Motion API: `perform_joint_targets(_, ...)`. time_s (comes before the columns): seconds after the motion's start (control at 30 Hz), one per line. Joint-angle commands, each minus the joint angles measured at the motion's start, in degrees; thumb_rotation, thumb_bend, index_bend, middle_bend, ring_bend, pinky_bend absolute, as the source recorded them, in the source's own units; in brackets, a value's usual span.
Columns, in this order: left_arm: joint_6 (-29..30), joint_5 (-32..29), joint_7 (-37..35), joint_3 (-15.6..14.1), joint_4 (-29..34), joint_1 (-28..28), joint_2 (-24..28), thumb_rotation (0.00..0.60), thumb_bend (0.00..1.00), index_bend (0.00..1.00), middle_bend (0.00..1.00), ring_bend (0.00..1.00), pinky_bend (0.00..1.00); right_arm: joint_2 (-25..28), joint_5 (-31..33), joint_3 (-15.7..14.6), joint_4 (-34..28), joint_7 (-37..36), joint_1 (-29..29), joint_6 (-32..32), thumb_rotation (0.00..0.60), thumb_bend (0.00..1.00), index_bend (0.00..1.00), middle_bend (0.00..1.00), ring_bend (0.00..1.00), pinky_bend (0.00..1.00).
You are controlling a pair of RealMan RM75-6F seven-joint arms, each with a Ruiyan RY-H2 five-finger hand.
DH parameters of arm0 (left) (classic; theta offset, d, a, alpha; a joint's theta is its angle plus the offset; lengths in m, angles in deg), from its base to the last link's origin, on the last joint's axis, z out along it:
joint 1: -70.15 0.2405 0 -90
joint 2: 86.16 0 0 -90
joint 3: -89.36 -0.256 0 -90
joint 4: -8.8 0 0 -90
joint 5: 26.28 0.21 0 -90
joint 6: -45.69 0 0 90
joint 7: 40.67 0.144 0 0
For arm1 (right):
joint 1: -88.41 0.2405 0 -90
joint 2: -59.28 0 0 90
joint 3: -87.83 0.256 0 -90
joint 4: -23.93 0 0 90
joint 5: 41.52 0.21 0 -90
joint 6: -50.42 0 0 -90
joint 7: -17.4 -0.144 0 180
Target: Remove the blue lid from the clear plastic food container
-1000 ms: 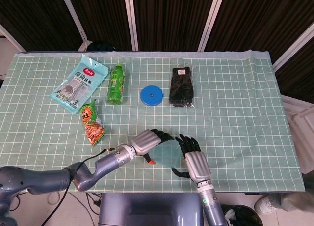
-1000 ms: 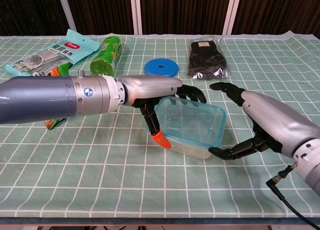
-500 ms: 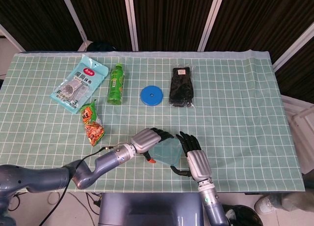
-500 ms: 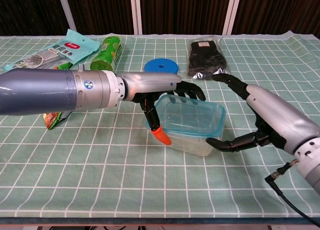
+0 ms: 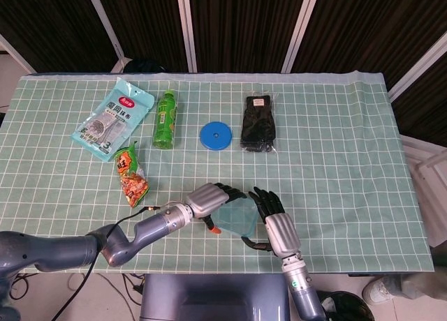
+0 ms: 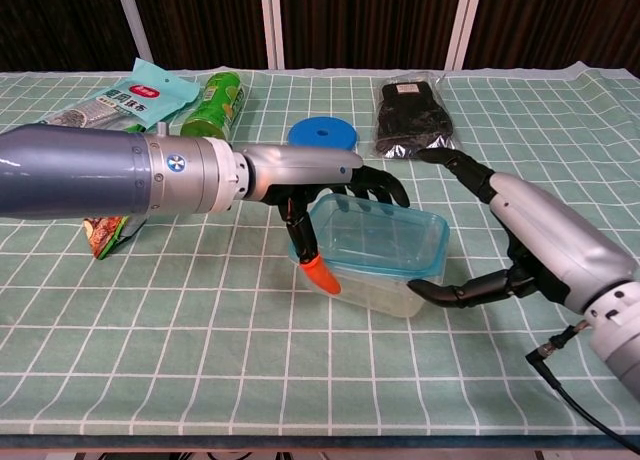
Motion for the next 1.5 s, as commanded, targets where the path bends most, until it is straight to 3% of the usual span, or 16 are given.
perform_joint_targets(0.03, -0.2, -0.3, 0.2, -0.1, 0.0, -0.1, 0.1, 0.6, 0.0, 0.14, 0.14, 0.18, 0.32, -0.1, 0.0, 0.0, 0.3, -0.2, 0.1, 0.0, 0.6, 0.32, 0.0, 0.0, 0.0, 0.0)
perform_joint_targets(0.83, 0.6, -2.4, 3.0, 0.0, 0.5, 0.0, 0.5, 0.6, 0.0, 0.03, 0.07, 0.13, 0.27, -1.7, 1.2, 0.8, 1.3, 0.4, 0.7, -0.3, 0.6, 0.32, 0.0, 0.0, 0.0, 0.0)
perform_joint_targets(0.9, 0.7, -2.6, 3.2, 0.1, 0.6, 0.0, 0.5, 0.6, 0.0, 0.01, 0.05, 0.11, 0.26, -1.9, 1.3, 0.8, 1.2, 0.7, 0.7, -0.3, 0.6, 0.32, 0.03, 0.0, 0.0, 0.0)
perform_joint_targets(1.0, 0.6, -3.0, 3.4, 0.0, 0.6, 0.0, 0.4, 0.6, 0.0, 0.0, 0.02, 0.09, 0.23, -2.2, 1.0, 0.7, 1.2, 0.7, 0.8, -0.3, 0.6, 0.32, 0.18, 0.0, 0.0, 0.0)
perform_joint_targets(1.17, 0.6, -3.7, 4.3, 0.1, 0.6, -0.1, 0.3, 0.6, 0.0, 0.0, 0.0, 0.05, 0.2, -2.8, 1.0, 0.7, 1.6, 0.4, 0.9, -0.1, 0.6, 0.3, 0.34, 0.0, 0.0, 0.0)
perform_joint_targets(1.5, 0.7, -4.5, 5.0, 0.1, 1.3, 0.0, 0.5, 0.6, 0.0, 0.0, 0.0, 0.05, 0.2, -4.8, 1.8, 0.7, 2.9, 0.3, 1.1, -0.7, 0.6, 0.32, 0.4, 0.0, 0.0, 0.0)
